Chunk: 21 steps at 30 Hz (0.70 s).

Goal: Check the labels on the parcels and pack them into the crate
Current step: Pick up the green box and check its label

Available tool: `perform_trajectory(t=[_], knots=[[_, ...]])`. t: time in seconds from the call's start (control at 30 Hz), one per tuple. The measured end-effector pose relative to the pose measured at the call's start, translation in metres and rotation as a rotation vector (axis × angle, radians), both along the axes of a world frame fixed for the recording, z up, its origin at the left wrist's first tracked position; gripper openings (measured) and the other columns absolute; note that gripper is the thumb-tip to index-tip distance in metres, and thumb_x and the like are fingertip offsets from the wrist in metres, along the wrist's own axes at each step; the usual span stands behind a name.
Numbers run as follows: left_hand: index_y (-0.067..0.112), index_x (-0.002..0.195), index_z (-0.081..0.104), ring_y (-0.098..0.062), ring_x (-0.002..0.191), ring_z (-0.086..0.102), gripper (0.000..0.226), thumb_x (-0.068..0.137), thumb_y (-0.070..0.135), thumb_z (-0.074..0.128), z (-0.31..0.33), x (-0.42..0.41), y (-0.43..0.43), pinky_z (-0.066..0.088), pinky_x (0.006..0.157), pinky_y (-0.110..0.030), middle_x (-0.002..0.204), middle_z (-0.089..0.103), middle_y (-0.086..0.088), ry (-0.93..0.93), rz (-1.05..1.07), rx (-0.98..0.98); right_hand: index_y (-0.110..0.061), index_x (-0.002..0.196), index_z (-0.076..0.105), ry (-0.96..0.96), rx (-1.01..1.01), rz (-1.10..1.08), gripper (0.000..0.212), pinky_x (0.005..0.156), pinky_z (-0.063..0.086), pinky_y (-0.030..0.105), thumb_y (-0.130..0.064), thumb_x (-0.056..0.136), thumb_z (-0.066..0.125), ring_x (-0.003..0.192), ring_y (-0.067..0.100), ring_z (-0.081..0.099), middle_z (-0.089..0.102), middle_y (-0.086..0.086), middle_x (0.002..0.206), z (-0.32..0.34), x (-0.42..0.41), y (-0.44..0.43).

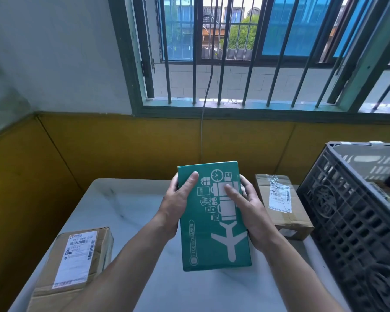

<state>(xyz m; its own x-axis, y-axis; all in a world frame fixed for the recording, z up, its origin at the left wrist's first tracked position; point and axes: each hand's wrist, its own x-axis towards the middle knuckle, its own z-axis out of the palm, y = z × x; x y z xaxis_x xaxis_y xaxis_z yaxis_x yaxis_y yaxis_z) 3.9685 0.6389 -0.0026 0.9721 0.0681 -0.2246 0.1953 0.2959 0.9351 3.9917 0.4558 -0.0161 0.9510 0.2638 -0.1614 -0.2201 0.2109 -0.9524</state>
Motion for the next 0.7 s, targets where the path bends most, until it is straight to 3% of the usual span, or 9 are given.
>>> perform_trajectory(t=[0.1,0.23,0.33,0.43,0.57,0.7], knots=[[0.023,0.134,0.05,-0.03,0.097,0.075,0.061,0.083,0.053,0.066,-0.003,-0.003,-0.002,0.064,0.079,-0.044,0.112,0.076,-0.012,-0.027,-0.017,0.021,-0.041,0.154,0.025,0.009,-0.024,0.001,0.087,0.076,0.063,0.044,-0.051,0.082,0.072,0.103,0.027,0.074,0.061,0.008,0.137,0.004,0.003,0.0],[0.019,0.138,0.045,-0.034,0.099,0.074,0.06,0.092,0.055,0.058,0.0,-0.002,-0.004,0.063,0.084,-0.049,0.114,0.073,-0.017,-0.049,-0.025,0.027,-0.043,0.141,0.042,0.001,-0.014,0.0,0.07,0.069,0.062,0.042,-0.047,0.08,0.076,0.095,0.03,0.076,0.073,0.008,0.116,0.005,0.003,0.0],[0.016,0.146,0.039,-0.045,0.108,0.07,0.071,0.095,0.065,0.045,0.007,0.001,-0.003,0.059,0.091,-0.058,0.122,0.068,-0.027,0.0,-0.039,0.037,-0.042,0.139,0.043,-0.012,-0.031,0.009,0.069,0.068,0.061,0.037,-0.045,0.081,0.079,0.096,0.027,0.076,0.074,0.006,0.114,0.004,0.0,0.001],[0.011,0.147,0.041,-0.042,0.1,0.071,0.072,0.099,0.065,0.04,0.01,0.0,-0.003,0.06,0.081,-0.048,0.125,0.064,-0.032,0.031,-0.034,0.026,-0.037,0.144,0.04,-0.026,-0.036,0.026,0.068,0.069,0.061,0.038,-0.052,0.086,0.071,0.096,0.028,0.075,0.07,0.012,0.118,0.007,-0.001,0.003],[0.009,0.142,0.039,-0.027,0.09,0.071,0.065,0.096,0.055,0.046,0.006,-0.004,-0.005,0.058,0.071,-0.037,0.117,0.067,-0.025,-0.041,-0.045,0.068,-0.025,0.143,0.04,-0.095,-0.093,0.057,0.056,0.072,0.062,0.04,-0.06,0.101,0.042,0.094,0.03,0.074,0.072,0.015,0.108,0.009,0.003,0.004],[0.013,0.152,0.03,-0.027,0.095,0.072,0.082,0.086,0.059,0.049,0.007,-0.003,-0.002,0.059,0.07,-0.035,0.124,0.067,-0.02,-0.054,-0.079,0.033,-0.026,0.139,0.044,-0.077,-0.083,0.073,0.057,0.064,0.061,0.032,-0.064,0.097,0.044,0.089,0.025,0.074,0.073,0.016,0.107,0.011,0.002,0.003]])
